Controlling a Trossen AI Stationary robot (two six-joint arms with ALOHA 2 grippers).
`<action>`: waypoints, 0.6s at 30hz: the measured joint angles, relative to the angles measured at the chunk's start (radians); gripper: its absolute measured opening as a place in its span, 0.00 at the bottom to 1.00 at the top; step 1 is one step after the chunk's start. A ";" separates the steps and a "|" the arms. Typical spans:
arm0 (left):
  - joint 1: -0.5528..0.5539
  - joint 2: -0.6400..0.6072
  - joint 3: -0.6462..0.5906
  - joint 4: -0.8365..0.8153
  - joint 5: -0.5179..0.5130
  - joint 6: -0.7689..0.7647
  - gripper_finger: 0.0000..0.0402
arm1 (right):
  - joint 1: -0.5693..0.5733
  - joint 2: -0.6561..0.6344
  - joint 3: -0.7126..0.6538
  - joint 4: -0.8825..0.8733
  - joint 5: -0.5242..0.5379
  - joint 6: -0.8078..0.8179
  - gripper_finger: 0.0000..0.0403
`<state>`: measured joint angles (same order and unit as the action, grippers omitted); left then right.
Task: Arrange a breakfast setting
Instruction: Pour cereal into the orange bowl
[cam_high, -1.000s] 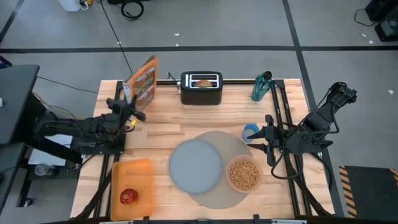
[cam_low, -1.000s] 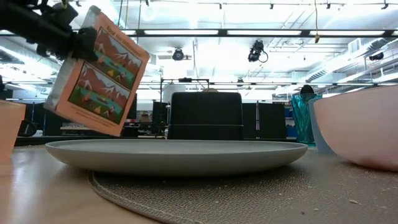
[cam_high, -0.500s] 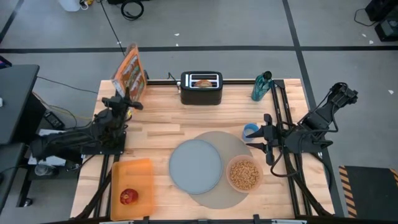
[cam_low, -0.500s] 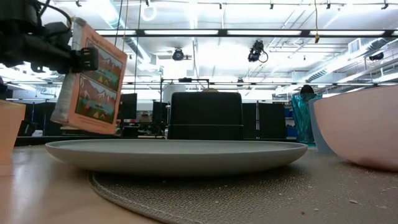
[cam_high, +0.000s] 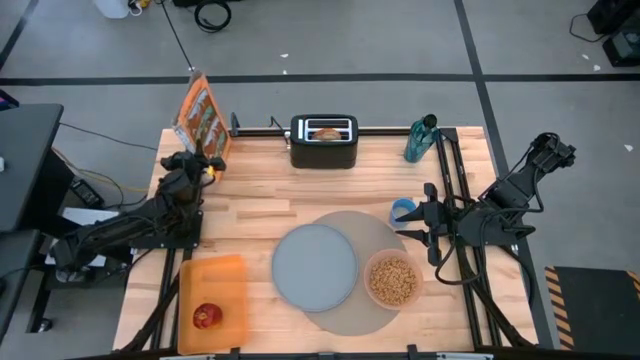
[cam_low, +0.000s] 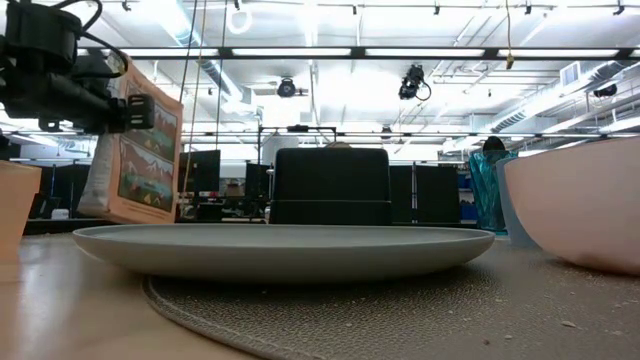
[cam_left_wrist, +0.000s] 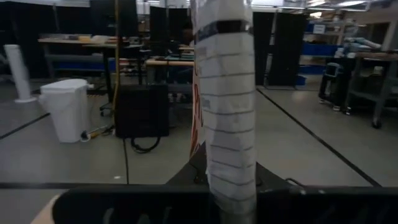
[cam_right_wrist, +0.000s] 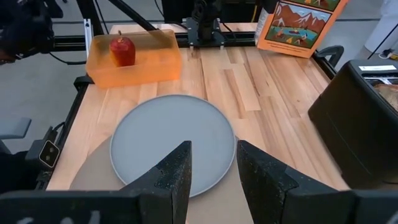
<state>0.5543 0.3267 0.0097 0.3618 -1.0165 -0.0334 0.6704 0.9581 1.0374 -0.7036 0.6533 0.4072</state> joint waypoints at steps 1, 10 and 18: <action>0.008 0.000 0.000 0.001 -0.001 -0.006 0.03 | 0.000 0.000 0.000 0.000 0.000 0.000 0.33; 0.068 0.000 0.000 0.006 -0.005 0.039 0.03 | 0.000 0.000 0.000 -0.001 0.000 -0.011 0.33; 0.094 0.000 0.000 0.003 0.026 0.024 0.03 | 0.000 0.000 0.000 -0.005 0.000 -0.018 0.33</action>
<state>0.6487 0.3267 0.0093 0.3649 -0.9901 -0.0093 0.6704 0.9581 1.0374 -0.7086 0.6531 0.3897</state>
